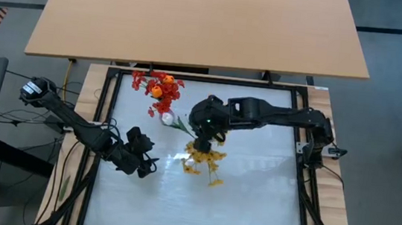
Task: Sort flowers into vase by color
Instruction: Put the white tulip into the transparent vase, then return to Home Position
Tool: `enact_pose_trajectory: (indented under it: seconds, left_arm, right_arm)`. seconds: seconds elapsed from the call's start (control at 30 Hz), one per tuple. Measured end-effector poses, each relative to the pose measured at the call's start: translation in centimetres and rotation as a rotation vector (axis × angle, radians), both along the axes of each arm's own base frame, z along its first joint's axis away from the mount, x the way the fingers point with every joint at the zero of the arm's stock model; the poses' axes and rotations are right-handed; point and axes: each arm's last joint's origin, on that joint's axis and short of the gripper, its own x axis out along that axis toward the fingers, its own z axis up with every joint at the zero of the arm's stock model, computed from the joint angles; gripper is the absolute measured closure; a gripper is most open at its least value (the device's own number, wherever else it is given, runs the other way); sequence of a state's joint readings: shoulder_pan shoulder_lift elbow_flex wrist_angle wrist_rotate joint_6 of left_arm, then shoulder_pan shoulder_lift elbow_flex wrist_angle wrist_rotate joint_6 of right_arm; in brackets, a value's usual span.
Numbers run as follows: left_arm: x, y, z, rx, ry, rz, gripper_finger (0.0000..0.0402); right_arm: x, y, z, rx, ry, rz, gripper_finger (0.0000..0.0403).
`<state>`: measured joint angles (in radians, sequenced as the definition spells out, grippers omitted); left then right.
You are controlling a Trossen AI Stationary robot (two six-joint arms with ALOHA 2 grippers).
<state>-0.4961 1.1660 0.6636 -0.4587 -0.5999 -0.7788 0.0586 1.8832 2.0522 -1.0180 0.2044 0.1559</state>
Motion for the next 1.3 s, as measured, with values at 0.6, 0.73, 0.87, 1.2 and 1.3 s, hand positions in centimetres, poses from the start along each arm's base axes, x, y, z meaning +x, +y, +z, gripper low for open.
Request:
enact_pose_trajectory:
  seconds: [0.6,0.73,0.87,1.2,1.3]
  left_arm:
    - [-2.4,1.4,5.8,0.010,-0.249,-0.013,0.0108]
    - [-4.7,2.6,7.3,0.042,-0.346,-0.008,0.0108]
    - [-7.0,3.9,7.3,0.031,-0.420,-0.003,0.0109]
    - [-9.7,5.8,3.0,-0.126,-0.736,0.027,0.0147]
    - [-9.7,6.1,1.7,-0.160,-0.811,0.035,0.0168]
  right_arm:
    - [-8.5,0.0,6.1,0.079,0.067,0.152,0.0134]
    - [-12.5,-0.7,6.2,0.069,-0.041,0.097,0.0134]
    - [-16.0,-1.3,3.6,0.100,-0.224,0.061,0.0134]
    - [-22.7,-3.4,-7.2,0.312,-0.592,-0.080,0.0171]
    - [-22.9,-3.8,-9.7,0.325,-0.628,-0.046,0.0215]
